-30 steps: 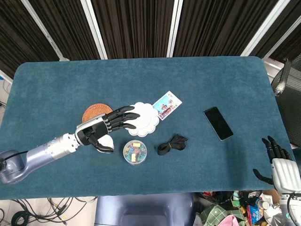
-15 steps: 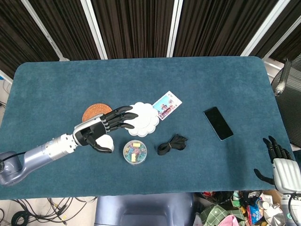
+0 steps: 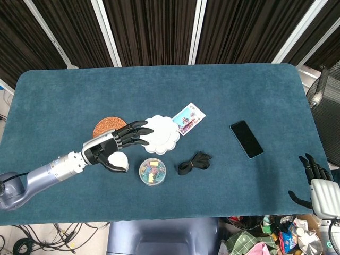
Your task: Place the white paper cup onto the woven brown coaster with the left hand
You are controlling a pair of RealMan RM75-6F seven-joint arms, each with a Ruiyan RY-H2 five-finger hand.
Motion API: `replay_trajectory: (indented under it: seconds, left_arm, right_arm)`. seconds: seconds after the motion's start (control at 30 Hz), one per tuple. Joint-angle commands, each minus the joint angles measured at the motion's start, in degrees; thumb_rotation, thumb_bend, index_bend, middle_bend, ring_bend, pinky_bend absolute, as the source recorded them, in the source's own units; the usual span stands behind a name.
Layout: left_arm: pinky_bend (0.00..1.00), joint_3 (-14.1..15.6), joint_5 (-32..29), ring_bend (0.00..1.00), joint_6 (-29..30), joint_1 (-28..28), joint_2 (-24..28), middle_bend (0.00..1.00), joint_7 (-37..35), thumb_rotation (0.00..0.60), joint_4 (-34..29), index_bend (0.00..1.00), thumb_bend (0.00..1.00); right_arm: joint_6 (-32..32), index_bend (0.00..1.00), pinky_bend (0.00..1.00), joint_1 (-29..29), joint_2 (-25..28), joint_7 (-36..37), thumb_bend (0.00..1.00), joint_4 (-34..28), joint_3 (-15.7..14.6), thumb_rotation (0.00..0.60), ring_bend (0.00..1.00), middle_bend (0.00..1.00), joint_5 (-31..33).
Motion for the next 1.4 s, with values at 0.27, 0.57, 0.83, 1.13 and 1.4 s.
replay_trajectory:
  seconds: [0.27,0.57,0.83,1.13,1.4]
  left_arm:
    - [0.05,-0.30,-7.72,0.00,-5.47,5.25,2.19,0.09,34.90,0.600,-0.06,0.03,0.10]
    - [0.03,3.71,-10.57,0.00,-0.40,15.47,0.52,0.09,38.13,0.600,2.78,0.02,0.09]
    - [0.03,7.91,-8.42,0.00,1.61,21.67,-7.00,0.09,23.63,0.600,17.63,0.02,0.09]
    - [0.02,9.47,-5.24,0.00,1.16,23.39,-16.61,0.09,15.33,0.600,34.43,0.02,0.09]
    - [0.01,10.15,-3.44,0.00,-0.49,23.09,-21.53,0.09,16.54,0.600,39.55,0.02,0.09]
  right_arm:
    - [-0.08,0.00,0.16,-0.05,0.06,0.18,0.13,0.01,-0.08,0.600,0.13,0.00,-0.01]
    - [-0.06,0.00,0.16,-0.10,-0.15,-0.55,0.13,-0.25,-0.07,0.600,0.13,0.00,0.28]
    - [0.00,0.00,0.16,-0.16,-0.28,-0.98,0.13,-0.43,0.01,0.600,0.13,0.00,0.55]
    - [-0.19,0.00,0.16,-0.09,-0.28,-0.74,0.13,-0.36,0.23,0.600,0.13,0.00,0.98]
    - [-0.29,0.00,0.16,-0.09,-0.17,-0.31,0.13,-0.24,0.28,0.600,0.13,0.00,1.06]
